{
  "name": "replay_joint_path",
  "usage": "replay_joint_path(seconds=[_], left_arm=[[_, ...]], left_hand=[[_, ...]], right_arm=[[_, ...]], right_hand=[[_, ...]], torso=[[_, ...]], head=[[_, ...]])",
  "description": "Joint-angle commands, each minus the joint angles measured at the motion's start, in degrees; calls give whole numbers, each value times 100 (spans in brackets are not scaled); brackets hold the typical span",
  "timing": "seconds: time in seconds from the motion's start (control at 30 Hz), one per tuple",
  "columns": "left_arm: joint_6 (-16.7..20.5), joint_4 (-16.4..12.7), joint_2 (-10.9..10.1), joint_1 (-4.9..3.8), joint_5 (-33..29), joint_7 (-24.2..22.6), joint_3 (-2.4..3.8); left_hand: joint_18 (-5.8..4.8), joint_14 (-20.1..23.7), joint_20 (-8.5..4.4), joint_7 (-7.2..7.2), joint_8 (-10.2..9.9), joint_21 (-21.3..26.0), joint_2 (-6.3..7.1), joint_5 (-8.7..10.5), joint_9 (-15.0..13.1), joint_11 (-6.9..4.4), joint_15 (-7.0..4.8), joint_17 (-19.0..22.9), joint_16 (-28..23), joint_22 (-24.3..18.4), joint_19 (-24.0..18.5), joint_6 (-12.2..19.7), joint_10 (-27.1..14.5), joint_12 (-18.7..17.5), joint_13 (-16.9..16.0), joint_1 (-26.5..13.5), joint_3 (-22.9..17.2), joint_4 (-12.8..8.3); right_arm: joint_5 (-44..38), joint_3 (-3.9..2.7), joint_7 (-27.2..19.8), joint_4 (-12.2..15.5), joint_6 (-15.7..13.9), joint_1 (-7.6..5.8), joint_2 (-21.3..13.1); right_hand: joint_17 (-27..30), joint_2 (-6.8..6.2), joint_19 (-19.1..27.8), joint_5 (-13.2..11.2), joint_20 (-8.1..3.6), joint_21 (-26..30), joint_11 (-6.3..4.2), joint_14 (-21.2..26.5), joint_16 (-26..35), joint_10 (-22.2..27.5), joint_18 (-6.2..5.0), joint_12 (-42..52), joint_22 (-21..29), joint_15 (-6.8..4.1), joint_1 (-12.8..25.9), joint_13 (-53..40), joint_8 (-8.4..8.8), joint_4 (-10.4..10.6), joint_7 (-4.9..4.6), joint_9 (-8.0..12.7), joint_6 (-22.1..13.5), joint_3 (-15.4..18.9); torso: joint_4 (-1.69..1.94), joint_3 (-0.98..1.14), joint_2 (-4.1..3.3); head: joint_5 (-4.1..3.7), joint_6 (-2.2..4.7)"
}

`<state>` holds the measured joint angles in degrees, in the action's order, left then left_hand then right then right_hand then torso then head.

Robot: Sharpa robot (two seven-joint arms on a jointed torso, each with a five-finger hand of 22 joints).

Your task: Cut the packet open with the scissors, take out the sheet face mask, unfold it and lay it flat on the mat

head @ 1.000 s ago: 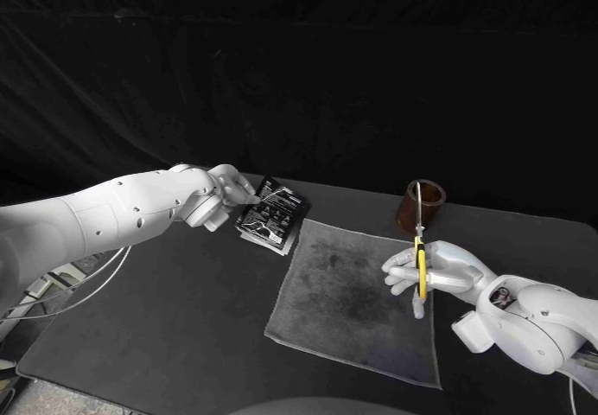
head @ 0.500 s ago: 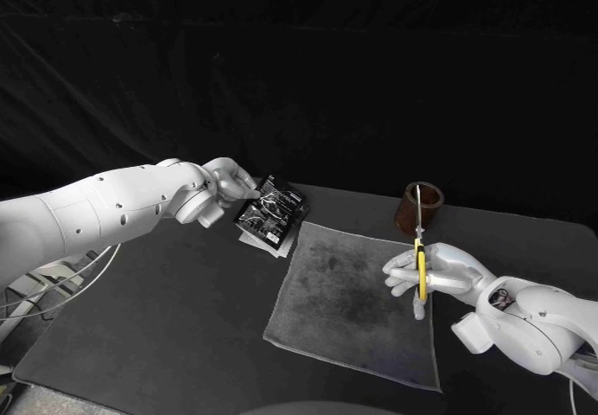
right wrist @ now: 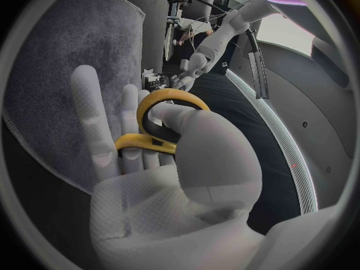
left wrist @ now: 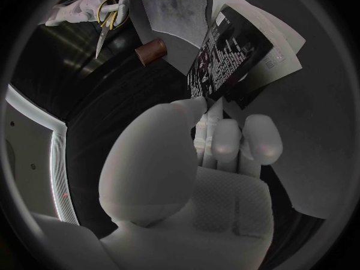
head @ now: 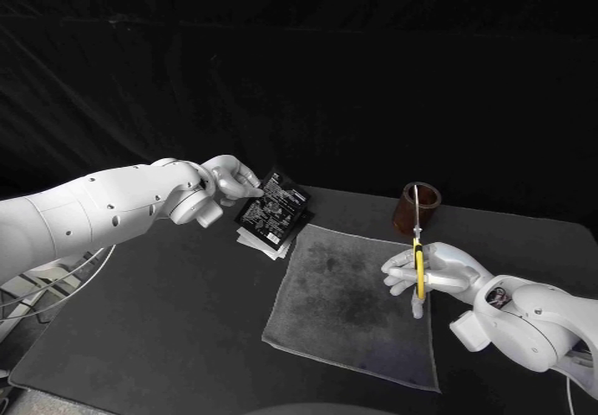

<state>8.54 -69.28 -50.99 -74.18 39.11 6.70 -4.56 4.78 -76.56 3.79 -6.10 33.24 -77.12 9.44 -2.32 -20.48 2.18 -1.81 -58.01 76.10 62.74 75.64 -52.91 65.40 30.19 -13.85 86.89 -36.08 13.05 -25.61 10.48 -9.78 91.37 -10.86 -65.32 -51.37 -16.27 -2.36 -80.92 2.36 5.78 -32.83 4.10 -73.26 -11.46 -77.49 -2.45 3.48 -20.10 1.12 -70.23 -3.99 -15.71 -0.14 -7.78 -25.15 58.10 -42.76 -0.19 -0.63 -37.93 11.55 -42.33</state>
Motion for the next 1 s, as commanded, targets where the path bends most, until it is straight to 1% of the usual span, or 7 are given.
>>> replay_joint_path(seconds=[0.03, 0.27, 0.5, 0.63, 0.67, 0.8, 1.0], left_arm=[[-112, -14, -20, -27, -85, -281, 10], [-135, -44, -51, -37, -269, -479, 13], [-678, -216, -81, -39, -616, -665, 13], [-1081, -328, -141, -42, -882, -804, 18], [-1186, -355, -159, -49, -968, -831, 20], [-1509, -461, -219, -99, -1250, -898, 26], [-1747, -646, -275, -140, -1616, -927, 29]], left_hand=[[75, 48, 14, -9, -5, 42, -124, -39, -121, 6, 29, 35, 3, -36, -44, 71, -83, -19, 3, -15, -149, -52], [77, 49, 25, -6, -1, 50, -146, -38, -134, 5, 36, 16, 19, -45, -55, 77, -84, -13, -5, -49, -185, -67], [70, 43, 29, -3, 25, 28, -148, -38, -165, 2, 35, -14, 47, 3, -35, 62, -60, 28, -35, -73, -220, -117], [67, 35, 29, -8, 36, 16, -145, -38, -183, 5, 36, -34, 65, 26, -25, 63, -58, 49, -52, -83, -241, -149], [67, 35, 29, -9, 37, 16, -144, -38, -185, 5, 36, -34, 66, 26, -25, 63, -58, 50, -54, -85, -243, -152], [58, 25, 29, -13, 45, -11, -142, -38, -199, 7, 38, -58, 82, 79, 4, 66, -57, 65, -66, -97, -253, -171], [56, 28, 29, -16, 51, -17, -143, -39, -212, 10, 40, -53, 86, 88, 8, 68, -56, 77, -77, -111, -264, -186]], right_arm=[[-35, -5, -45, -6, 4, 0, 11], [-35, -5, -39, -37, 8, 0, 33], [-33, -5, -11, -87, -5, 1, 73], [-2, -5, 2, -95, -24, 1, 96], [21, -6, 3, -98, -32, 1, 102], [128, -7, -15, -110, -106, 0, 125], [351, -10, -113, -133, -325, -5, 179]], right_hand=[[-6, 92, 12, 40, -18, 19, -3, 15, -36, -119, -772, 24, -1, -20, -22, -6, -35, 49, -28, -10, -25, -88], [-6, 92, 12, 40, -18, 19, -3, 15, -36, -119, -772, 24, -1, -20, -22, -6, -35, 49, -28, -10, -25, -88], [-24, 98, 7, 40, -18, 31, -6, 13, -41, -126, -774, 26, 6, -23, -20, -8, -47, 40, -25, -28, -29, -85], [-24, 98, 7, 40, -18, 31, -6, 13, -41, -126, -774, 26, 6, -23, -20, -8, -47, 40, -25, -28, -29, -85], [-24, 98, 7, 40, -18, 31, -6, 13, -41, -126, -774, 26, 6, -23, -20, -8, -47, 40, -25, -28, -29, -85], [-30, 102, 4, 40, -19, 33, -7, 11, -44, -128, -775, 27, 8, -25, -20, -8, -50, 39, -24, -34, -30, -85], [-35, 106, 1, 40, -19, 35, -7, 8, -47, -127, -776, 26, 10, -26, -20, -8, -52, 37, -24, -38, -32, -87]], torso=[[8, 4, 3], [-5, -4, 0], [2, -8, -1], [-2, 0, -3], [-1, 2, 2], [0, 6, 8], [-3, 7, 10]], head=[[-20, -1], [-29, 37], [-95, 85], [-131, 117], [-161, 133], [-199, 159], [-261, 200]])
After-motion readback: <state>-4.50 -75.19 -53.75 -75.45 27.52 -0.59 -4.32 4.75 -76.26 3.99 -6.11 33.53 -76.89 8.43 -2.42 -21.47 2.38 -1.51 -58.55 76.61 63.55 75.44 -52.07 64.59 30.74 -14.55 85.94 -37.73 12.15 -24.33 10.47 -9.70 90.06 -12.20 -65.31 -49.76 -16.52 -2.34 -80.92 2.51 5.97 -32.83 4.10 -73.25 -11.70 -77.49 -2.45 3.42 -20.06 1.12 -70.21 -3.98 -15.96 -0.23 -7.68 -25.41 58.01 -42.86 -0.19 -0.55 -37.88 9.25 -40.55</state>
